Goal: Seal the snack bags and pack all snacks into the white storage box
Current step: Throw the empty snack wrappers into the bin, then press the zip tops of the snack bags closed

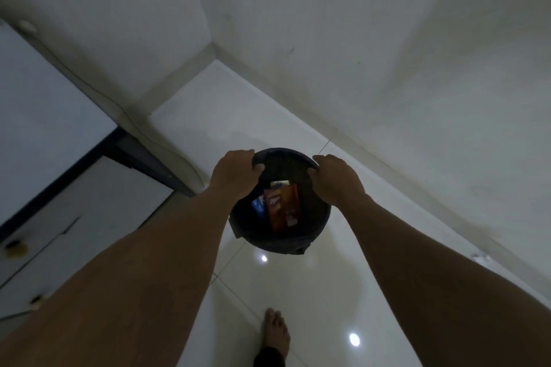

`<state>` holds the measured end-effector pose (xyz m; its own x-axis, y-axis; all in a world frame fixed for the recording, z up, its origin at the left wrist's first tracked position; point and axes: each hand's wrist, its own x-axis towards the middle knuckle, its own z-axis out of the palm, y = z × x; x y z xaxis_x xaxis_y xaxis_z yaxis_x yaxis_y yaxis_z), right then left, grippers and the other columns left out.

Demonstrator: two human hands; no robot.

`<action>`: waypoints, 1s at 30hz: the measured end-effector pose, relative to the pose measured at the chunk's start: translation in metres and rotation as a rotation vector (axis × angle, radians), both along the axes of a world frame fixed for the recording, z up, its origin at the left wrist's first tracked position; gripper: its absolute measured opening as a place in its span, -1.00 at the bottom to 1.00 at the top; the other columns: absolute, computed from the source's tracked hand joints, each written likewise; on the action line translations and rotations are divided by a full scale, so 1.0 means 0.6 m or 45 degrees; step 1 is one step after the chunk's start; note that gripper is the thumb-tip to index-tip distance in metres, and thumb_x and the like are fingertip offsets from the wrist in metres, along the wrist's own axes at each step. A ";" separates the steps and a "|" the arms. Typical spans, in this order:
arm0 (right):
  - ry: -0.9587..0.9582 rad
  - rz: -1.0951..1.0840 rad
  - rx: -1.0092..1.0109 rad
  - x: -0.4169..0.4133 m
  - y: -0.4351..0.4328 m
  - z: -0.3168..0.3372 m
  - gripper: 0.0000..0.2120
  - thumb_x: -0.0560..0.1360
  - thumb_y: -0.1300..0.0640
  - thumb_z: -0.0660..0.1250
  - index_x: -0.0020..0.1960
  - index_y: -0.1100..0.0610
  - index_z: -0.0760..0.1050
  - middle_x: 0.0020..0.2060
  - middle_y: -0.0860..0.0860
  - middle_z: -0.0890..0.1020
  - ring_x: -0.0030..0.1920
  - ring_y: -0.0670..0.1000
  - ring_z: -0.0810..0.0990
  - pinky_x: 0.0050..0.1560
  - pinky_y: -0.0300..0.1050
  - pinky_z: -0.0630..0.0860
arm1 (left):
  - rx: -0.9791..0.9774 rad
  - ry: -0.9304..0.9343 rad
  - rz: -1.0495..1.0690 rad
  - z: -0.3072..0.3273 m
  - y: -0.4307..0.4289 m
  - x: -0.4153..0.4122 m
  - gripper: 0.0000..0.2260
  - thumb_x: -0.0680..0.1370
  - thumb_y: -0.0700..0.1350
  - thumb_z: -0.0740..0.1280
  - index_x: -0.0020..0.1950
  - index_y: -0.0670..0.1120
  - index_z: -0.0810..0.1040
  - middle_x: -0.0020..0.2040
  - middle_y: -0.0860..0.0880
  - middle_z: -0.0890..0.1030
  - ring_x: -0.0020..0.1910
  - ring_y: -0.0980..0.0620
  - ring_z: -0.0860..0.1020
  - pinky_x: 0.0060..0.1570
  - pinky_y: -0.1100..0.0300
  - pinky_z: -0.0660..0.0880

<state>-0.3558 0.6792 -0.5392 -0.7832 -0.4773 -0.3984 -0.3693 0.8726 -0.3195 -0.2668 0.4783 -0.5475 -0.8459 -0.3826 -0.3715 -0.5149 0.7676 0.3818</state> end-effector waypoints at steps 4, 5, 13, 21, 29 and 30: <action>0.137 0.094 0.021 -0.013 -0.036 0.122 -0.60 0.63 -0.04 0.13 0.28 0.22 0.47 0.18 0.17 0.55 0.22 0.19 0.51 0.15 0.01 0.45 | -0.060 0.056 -0.038 0.117 -0.043 0.002 -0.48 0.60 0.14 0.22 0.48 -0.11 0.37 0.40 -0.10 0.47 0.41 -0.10 0.37 0.39 0.05 0.29; 0.171 0.116 0.016 -0.013 -0.047 0.155 -0.59 0.63 -0.06 0.14 0.27 0.23 0.48 0.16 0.17 0.56 0.20 0.20 0.52 0.14 0.01 0.45 | -0.085 0.062 -0.048 0.152 -0.055 0.004 -0.48 0.60 0.15 0.22 0.48 -0.11 0.37 0.40 -0.10 0.47 0.42 -0.09 0.36 0.39 0.05 0.28; 0.313 0.275 0.054 0.059 -0.147 0.412 -0.42 0.62 -0.19 0.10 0.41 0.24 0.36 0.33 0.19 0.47 0.34 0.19 0.43 0.30 0.09 0.43 | -0.136 0.157 0.036 0.443 -0.151 0.111 -0.41 0.59 0.20 0.21 0.49 -0.14 0.33 0.45 -0.12 0.41 0.44 -0.09 0.35 0.41 0.03 0.30; 0.421 0.440 0.072 0.252 -0.282 0.626 -0.37 0.62 -0.24 0.05 0.44 0.24 0.33 0.38 0.18 0.44 0.37 0.17 0.41 0.33 0.05 0.38 | -0.287 0.189 0.202 0.658 -0.269 0.383 -0.41 0.58 0.25 0.17 0.44 -0.15 0.39 0.41 -0.14 0.44 0.39 -0.11 0.39 0.33 0.03 0.36; 0.482 0.758 -0.077 0.481 -0.503 0.744 -0.30 0.59 -0.29 0.06 0.44 0.26 0.33 0.39 0.19 0.45 0.37 0.17 0.42 0.33 0.05 0.39 | -0.454 0.214 0.481 0.760 -0.406 0.695 -0.43 0.57 0.22 0.21 0.38 -0.18 0.46 0.36 -0.16 0.50 0.34 -0.16 0.44 0.31 -0.01 0.40; 0.493 0.795 -0.105 0.509 -0.530 0.755 -0.30 0.59 -0.29 0.07 0.43 0.26 0.35 0.37 0.20 0.46 0.35 0.18 0.44 0.32 0.06 0.41 | -0.464 0.206 0.522 0.767 -0.421 0.729 -0.43 0.57 0.23 0.21 0.37 -0.18 0.47 0.35 -0.17 0.51 0.33 -0.16 0.44 0.29 -0.01 0.41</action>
